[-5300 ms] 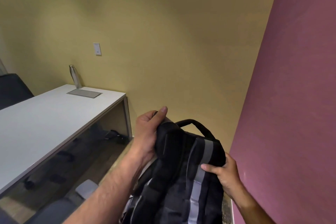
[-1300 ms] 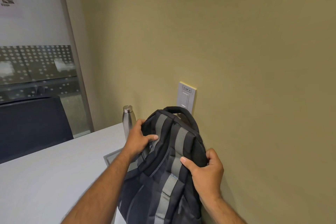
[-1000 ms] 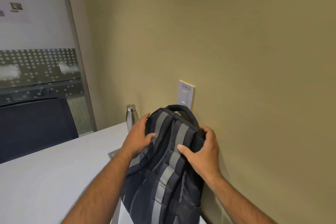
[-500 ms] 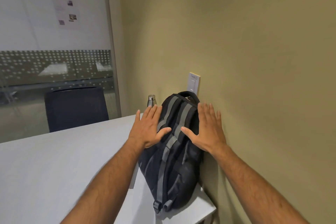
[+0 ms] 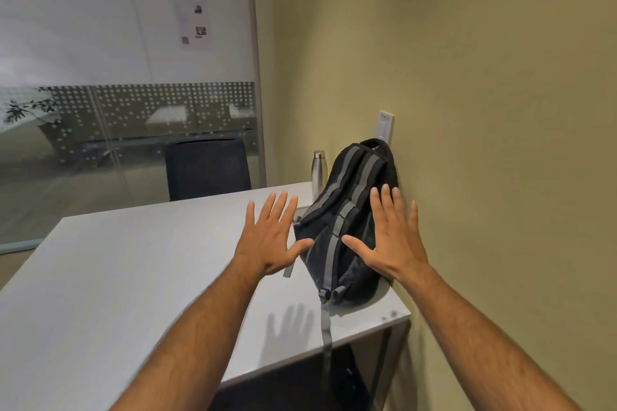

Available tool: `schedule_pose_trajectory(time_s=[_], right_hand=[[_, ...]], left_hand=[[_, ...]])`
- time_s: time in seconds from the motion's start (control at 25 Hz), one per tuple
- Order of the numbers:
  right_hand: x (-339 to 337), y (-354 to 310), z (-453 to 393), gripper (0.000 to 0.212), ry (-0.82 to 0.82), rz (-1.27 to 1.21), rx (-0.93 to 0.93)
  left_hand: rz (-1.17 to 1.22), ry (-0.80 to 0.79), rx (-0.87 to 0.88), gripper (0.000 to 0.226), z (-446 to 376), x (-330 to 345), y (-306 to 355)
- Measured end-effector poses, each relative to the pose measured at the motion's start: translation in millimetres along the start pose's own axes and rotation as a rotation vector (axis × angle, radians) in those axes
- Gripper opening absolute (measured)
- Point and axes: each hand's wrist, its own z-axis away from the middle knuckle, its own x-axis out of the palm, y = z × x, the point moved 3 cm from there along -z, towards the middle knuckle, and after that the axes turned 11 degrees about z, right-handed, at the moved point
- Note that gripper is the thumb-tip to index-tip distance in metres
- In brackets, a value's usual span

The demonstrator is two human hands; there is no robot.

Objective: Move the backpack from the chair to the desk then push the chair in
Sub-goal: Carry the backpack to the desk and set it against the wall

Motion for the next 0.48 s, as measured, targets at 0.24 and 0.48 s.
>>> schedule_pose_trajectory(time_s=[0.24, 0.48], right_hand=[[-26.4, -72.4, 57.0, 0.118, -0.008, 0.02, -0.026], [-48.5, -167.3, 133.5, 0.117, -0.028, 0.017, -0.023]], left_hand=[[-0.008, -0.029, -0.022, 0.099, 92.1, -25.1, -39.2], [0.001, -0.067, -0.027, 0.098, 200.8, -52.8, -91.4]])
